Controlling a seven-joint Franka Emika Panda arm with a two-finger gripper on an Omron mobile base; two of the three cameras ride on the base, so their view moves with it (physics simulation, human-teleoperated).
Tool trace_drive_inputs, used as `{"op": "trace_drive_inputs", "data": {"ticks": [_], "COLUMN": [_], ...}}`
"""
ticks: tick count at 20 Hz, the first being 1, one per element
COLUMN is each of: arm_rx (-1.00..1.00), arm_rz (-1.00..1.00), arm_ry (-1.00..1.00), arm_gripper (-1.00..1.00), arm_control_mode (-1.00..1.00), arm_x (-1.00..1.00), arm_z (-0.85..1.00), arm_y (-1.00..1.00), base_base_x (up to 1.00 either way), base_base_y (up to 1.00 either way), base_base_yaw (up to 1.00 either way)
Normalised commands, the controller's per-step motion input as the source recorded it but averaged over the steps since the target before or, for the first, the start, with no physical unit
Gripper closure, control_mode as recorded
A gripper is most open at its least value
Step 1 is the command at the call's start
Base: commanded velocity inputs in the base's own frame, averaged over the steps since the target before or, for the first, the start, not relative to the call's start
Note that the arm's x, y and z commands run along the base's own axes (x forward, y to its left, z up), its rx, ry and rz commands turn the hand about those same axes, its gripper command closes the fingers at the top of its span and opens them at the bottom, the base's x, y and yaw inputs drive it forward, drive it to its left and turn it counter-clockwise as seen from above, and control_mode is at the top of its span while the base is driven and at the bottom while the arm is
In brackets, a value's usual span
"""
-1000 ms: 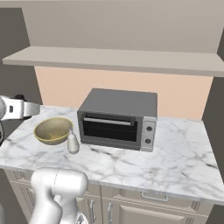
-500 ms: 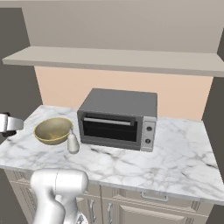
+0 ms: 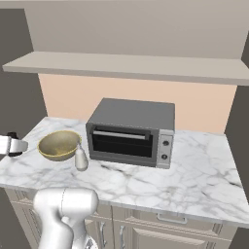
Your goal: Retrieve the bottle and the shaker from the cabinet and place them next to the mixing bowl on the counter. Then add garlic from the fridge to the mixing bowl.
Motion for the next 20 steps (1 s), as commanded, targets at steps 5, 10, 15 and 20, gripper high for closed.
{"op": "trace_drive_inputs", "data": {"ticks": [5, 10, 15, 20], "arm_rx": [0.00, 0.00, 0.00, 0.04], "arm_rz": [0.00, 0.00, -0.02, 0.00], "arm_ry": [-0.02, -0.08, -0.02, 0.02], "arm_gripper": [1.00, 1.00, 1.00, 1.00], "arm_control_mode": [-1.00, -1.00, -1.00, -1.00], "arm_x": [0.17, 0.32, 0.27, 0.26], "arm_z": [-0.25, -0.25, -0.19, -0.32], "arm_y": [0.56, 0.35, 0.11, 0.00], "base_base_x": [0.00, 0.00, 0.00, 0.00], "base_base_y": [0.00, 0.00, 0.00, 0.00], "base_base_yaw": [0.00, 0.00, 0.00, 0.00]}}
